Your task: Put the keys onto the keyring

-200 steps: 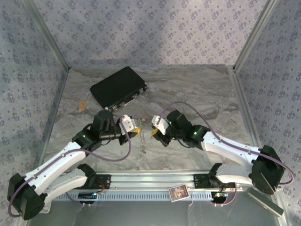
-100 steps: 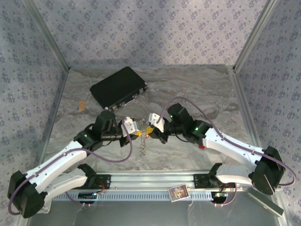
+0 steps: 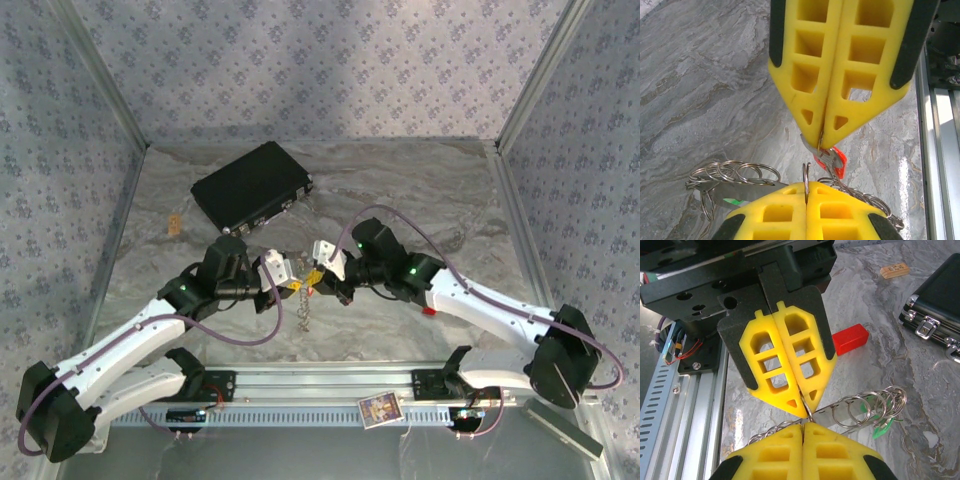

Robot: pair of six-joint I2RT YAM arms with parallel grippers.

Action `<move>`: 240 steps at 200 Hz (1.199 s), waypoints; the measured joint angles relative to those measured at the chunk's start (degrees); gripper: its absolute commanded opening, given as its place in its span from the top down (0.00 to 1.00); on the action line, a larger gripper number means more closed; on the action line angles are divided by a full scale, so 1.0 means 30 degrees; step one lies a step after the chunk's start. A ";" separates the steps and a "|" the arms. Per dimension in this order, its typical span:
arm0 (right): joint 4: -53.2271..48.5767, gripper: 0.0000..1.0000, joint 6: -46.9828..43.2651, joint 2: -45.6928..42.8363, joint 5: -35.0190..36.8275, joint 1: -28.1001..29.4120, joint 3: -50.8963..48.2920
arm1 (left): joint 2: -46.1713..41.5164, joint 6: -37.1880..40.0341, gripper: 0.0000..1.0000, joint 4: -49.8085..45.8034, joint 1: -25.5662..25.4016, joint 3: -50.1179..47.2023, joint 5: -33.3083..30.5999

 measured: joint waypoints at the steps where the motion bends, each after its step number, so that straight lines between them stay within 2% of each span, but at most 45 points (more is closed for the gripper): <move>1: 0.0000 1.00 0.0000 0.0007 0.0000 0.0007 0.0000 | 0.0000 0.0007 1.00 0.0000 0.0000 0.0000 0.0007; 171: 0.0372 1.00 0.0452 0.0517 0.0590 0.0102 0.0117 | 0.0007 0.0066 1.00 -0.0051 -0.0015 0.0000 0.0146; 240: 0.0452 1.00 0.2025 0.0707 0.1013 -0.0036 0.0117 | -0.0423 0.0736 1.00 0.0335 -0.0641 -0.0007 -0.1683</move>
